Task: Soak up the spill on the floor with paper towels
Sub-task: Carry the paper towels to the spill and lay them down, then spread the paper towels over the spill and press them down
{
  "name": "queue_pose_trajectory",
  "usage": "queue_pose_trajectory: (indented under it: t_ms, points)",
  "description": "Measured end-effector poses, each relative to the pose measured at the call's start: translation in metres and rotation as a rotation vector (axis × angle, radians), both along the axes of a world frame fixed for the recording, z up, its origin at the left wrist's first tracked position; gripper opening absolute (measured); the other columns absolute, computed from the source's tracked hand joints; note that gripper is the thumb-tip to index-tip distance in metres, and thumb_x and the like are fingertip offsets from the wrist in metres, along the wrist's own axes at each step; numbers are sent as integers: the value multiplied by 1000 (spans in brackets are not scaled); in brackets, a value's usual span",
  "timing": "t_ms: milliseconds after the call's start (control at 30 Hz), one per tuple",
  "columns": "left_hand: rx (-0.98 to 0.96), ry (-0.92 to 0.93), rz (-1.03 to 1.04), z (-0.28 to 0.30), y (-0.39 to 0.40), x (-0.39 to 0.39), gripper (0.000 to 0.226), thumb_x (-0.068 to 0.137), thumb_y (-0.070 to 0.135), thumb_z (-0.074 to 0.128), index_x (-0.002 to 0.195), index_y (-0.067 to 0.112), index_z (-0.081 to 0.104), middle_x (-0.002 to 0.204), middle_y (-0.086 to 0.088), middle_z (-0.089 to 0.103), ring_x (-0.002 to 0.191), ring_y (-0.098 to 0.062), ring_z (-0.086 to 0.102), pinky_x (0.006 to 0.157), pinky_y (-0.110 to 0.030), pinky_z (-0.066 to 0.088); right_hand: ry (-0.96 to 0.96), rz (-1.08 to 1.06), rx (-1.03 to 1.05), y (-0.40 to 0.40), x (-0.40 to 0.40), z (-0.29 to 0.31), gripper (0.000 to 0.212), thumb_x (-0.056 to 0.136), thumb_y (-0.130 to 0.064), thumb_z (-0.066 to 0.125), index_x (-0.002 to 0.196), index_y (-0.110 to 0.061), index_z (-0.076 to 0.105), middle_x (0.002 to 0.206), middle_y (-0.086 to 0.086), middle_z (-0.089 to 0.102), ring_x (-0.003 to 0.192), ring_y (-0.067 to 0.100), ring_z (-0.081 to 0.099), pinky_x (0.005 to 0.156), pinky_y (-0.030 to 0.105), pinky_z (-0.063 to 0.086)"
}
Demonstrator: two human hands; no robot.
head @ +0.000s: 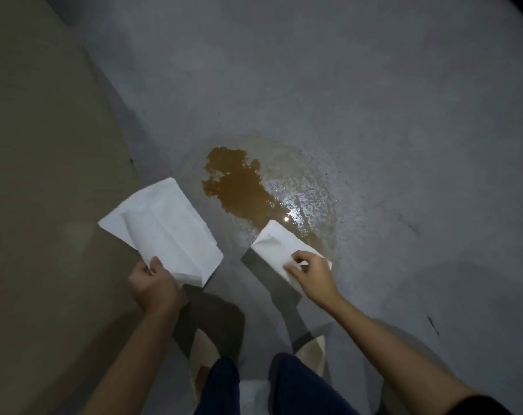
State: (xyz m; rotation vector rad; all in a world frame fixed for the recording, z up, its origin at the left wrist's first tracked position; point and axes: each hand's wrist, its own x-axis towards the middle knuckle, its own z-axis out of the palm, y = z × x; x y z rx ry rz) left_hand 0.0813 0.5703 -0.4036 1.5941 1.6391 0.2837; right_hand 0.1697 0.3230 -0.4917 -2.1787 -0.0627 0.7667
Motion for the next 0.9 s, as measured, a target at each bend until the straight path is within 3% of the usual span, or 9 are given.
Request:
queue_pose_trajectory:
  t_ms: [133,233,300,400,500,600,700,833,900]
  points:
    - [50,-67,31,-33,7,7,25,99,17,45,83,-1,53,70,-9,49,68,-22,48,68,-31,35,37,137,68,25,-26,-32,17,87,-26,70,93,-10,70,86,-3,67,60,-2,50,61,15,41]
    - [53,-109,29,-56,12,12,27,98,17,44,80,-3,51,71,-15,49,71,-29,49,66,-30,35,70,178,128,29,-29,-51,13,87,-29,69,87,-16,69,84,-6,67,63,-2,53,61,15,42]
    - [60,-137,36,-71,16,18,32,99,18,45,89,-12,54,85,-31,57,83,-45,57,69,-39,44,61,109,151,25,-18,-65,13,87,-27,70,82,-16,67,76,-9,64,58,-3,51,58,12,39]
    - [48,-189,48,-91,20,26,38,100,20,45,106,-16,56,106,-34,61,102,-46,58,86,-48,49,-14,-20,167,12,15,-91,16,85,-24,73,76,-11,68,65,-4,63,57,-2,51,57,16,40]
    - [27,-292,56,-113,19,33,34,99,22,48,111,-8,60,104,-22,66,99,-36,63,79,-32,46,-65,-101,177,-5,53,-120,9,85,-20,73,80,-12,72,77,-1,72,68,5,64,64,22,49]
    - [-4,-359,43,-128,12,43,34,99,24,49,121,1,60,109,-7,64,100,-26,62,87,-30,44,-147,-103,108,-22,84,-148,6,86,-19,72,82,-15,73,80,-4,73,72,4,64,66,22,49]
    - [-20,-419,22,-141,8,54,34,100,23,48,125,2,59,110,-5,62,101,-22,59,87,-27,43,-217,-97,13,-37,103,-175,6,86,-24,71,82,-20,73,82,-10,72,75,3,64,64,23,50]
    - [-37,-484,40,-156,9,63,32,100,23,48,124,5,59,110,-2,60,97,-16,58,64,-10,41,-316,-70,-89,-50,117,-205,12,84,-31,72,74,-25,69,69,-11,67,63,2,61,56,21,43]
    - [-16,-501,31,-162,11,65,32,100,23,48,122,4,59,112,-4,62,94,-15,58,61,-7,41,-359,-57,-143,-53,121,-212,10,83,-34,73,77,-28,67,70,-13,65,63,1,59,56,19,41]
